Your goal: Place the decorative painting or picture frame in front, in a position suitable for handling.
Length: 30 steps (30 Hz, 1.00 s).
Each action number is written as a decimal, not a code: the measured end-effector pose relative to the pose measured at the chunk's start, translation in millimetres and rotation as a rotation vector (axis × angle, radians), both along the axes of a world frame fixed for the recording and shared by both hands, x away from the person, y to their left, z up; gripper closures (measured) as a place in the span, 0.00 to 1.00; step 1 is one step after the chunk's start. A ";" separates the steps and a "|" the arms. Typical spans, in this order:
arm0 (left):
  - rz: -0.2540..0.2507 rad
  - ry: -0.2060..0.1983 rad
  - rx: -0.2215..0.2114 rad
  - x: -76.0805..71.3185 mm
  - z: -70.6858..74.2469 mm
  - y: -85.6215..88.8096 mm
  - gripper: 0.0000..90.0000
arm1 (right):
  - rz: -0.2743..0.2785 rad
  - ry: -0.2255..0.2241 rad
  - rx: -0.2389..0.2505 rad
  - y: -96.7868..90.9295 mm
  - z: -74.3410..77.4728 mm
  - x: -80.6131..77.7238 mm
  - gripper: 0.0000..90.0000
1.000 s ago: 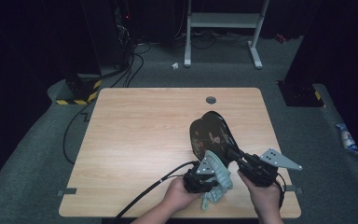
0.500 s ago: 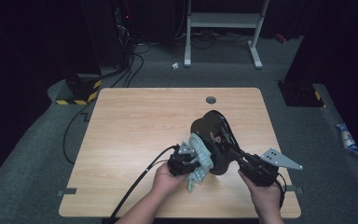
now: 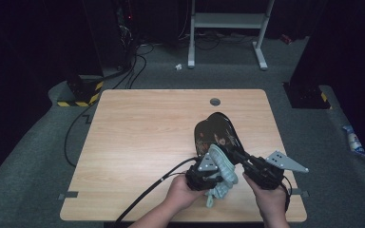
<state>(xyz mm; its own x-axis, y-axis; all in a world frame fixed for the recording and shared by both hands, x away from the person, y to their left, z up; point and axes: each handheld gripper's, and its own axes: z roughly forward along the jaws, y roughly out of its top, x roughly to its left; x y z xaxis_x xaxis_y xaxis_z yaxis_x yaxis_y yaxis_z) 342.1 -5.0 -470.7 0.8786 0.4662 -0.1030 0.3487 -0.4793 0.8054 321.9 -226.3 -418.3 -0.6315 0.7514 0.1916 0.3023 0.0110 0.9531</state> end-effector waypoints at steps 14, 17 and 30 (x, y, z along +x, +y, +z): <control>0.056 0.039 -0.055 18.8 -1.0 16.4 0.81 | 0.001 -0.002 -0.004 0.8 0.2 -0.4 0.87; 0.113 0.053 -0.057 32.7 -3.5 29.0 0.81 | -0.001 0.000 -0.003 0.5 0.2 -0.1 0.87; 0.259 0.046 -0.077 55.5 -15.9 74.7 0.80 | 0.003 -0.002 -0.002 0.5 -0.1 -0.1 0.87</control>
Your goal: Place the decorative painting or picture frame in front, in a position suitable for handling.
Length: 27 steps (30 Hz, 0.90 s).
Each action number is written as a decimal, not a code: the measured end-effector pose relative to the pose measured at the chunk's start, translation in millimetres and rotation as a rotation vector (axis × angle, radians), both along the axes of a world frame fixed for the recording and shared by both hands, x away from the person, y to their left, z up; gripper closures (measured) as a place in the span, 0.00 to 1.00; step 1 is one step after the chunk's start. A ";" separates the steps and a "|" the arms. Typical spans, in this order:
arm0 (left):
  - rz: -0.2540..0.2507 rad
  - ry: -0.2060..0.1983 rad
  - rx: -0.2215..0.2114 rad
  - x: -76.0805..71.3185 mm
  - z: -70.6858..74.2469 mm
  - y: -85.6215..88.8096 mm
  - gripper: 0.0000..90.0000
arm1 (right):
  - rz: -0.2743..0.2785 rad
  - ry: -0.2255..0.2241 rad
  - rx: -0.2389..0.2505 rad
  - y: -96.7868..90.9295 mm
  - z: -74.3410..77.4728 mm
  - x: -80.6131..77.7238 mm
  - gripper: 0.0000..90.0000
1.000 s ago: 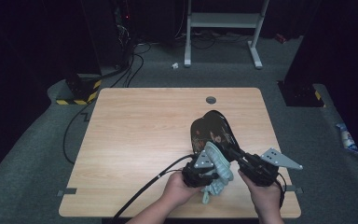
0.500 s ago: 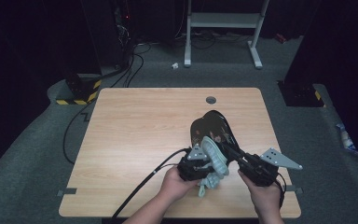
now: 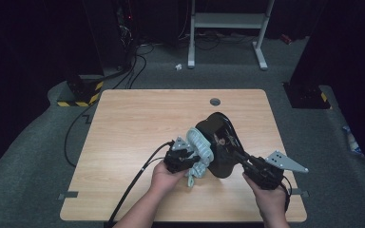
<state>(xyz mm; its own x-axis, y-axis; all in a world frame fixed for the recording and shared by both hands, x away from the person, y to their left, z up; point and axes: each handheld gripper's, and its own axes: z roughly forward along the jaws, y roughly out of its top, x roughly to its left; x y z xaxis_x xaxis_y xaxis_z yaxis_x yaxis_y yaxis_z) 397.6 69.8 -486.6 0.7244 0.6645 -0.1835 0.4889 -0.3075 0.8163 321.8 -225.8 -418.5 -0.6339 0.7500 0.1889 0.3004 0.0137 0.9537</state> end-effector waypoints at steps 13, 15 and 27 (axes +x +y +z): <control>0.031 -0.073 -0.001 -22.7 -5.2 22.3 0.79 | 0.000 -0.004 0.008 -1.6 -1.5 -0.6 0.86; 0.042 -0.081 0.006 -25.0 -8.3 27.0 0.79 | -0.001 -0.004 0.008 -1.6 -1.5 -0.6 0.86; 0.089 -0.082 -0.014 -33.2 -34.3 48.1 0.79 | -0.005 0.005 0.006 -0.7 -2.4 -1.6 0.84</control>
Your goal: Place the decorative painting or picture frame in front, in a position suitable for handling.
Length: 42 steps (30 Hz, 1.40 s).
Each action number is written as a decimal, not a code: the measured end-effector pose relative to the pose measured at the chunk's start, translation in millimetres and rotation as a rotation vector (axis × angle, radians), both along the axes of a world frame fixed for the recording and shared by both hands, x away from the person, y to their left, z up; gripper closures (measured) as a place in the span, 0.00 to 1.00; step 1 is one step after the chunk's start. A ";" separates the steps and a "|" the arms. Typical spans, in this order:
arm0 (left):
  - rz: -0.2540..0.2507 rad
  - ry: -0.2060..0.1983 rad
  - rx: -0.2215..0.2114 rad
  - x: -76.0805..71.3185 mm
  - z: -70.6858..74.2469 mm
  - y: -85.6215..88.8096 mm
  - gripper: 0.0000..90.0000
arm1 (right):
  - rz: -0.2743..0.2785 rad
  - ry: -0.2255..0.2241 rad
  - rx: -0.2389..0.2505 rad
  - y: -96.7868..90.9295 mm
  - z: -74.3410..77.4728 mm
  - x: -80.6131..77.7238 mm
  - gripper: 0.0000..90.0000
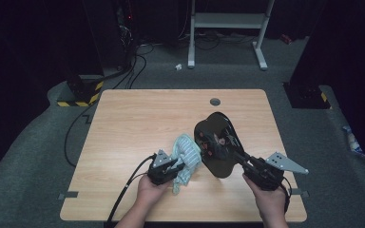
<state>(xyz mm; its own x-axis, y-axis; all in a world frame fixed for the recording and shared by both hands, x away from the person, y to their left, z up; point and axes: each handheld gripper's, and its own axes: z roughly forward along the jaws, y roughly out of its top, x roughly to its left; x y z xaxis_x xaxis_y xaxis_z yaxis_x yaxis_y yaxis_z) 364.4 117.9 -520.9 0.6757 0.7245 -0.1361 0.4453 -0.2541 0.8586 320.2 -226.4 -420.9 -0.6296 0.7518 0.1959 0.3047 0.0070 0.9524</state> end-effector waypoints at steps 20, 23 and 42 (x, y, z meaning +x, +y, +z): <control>0.002 -0.033 -0.019 -5.0 -1.4 1.6 0.77 | -0.010 0.078 -0.092 3.9 -8.6 -3.2 0.52; -0.005 -0.020 -0.039 -4.3 -1.5 3.0 0.77 | -0.027 0.086 -0.094 1.3 -13.0 -5.2 0.48; -0.011 -0.005 -0.035 -4.2 -1.9 3.6 0.77 | -0.071 0.119 -0.112 3.6 -58.2 -11.7 0.41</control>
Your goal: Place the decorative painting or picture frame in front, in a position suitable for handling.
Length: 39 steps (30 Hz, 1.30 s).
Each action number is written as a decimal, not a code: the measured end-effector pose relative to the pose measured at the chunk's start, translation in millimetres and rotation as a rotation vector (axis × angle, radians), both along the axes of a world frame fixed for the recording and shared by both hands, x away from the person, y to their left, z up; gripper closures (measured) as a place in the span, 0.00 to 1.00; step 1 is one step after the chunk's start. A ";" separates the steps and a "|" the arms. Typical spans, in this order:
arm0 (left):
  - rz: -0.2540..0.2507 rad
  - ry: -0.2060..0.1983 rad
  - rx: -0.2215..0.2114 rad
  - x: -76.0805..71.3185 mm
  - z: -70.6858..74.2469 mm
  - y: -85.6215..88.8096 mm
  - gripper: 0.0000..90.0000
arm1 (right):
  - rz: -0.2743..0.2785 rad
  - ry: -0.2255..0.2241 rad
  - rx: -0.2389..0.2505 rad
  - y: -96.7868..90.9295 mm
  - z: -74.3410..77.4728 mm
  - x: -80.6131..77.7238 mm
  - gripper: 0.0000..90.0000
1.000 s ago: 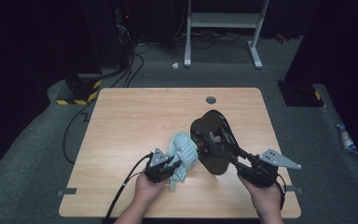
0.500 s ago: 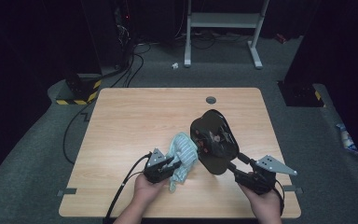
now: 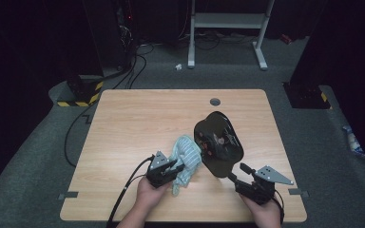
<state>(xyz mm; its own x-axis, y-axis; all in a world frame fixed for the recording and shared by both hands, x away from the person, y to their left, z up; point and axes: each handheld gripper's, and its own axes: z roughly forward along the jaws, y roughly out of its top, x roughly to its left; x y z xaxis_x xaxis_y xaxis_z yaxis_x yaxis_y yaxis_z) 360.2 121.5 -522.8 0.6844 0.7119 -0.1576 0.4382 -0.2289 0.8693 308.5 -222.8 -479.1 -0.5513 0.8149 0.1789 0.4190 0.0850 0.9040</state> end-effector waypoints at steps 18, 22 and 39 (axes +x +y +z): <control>0.010 -0.016 -0.060 -0.4 4.9 6.8 0.78 | 0.079 0.003 -0.019 14.1 -17.8 6.4 0.45; 0.018 -0.017 -0.084 -0.8 12.3 8.5 0.78 | 0.078 0.009 -0.019 16.5 -20.4 10.5 0.45; -0.005 -0.165 -0.182 -3.0 89.4 -7.6 0.78 | 0.107 0.022 -0.011 23.9 -24.2 12.8 0.47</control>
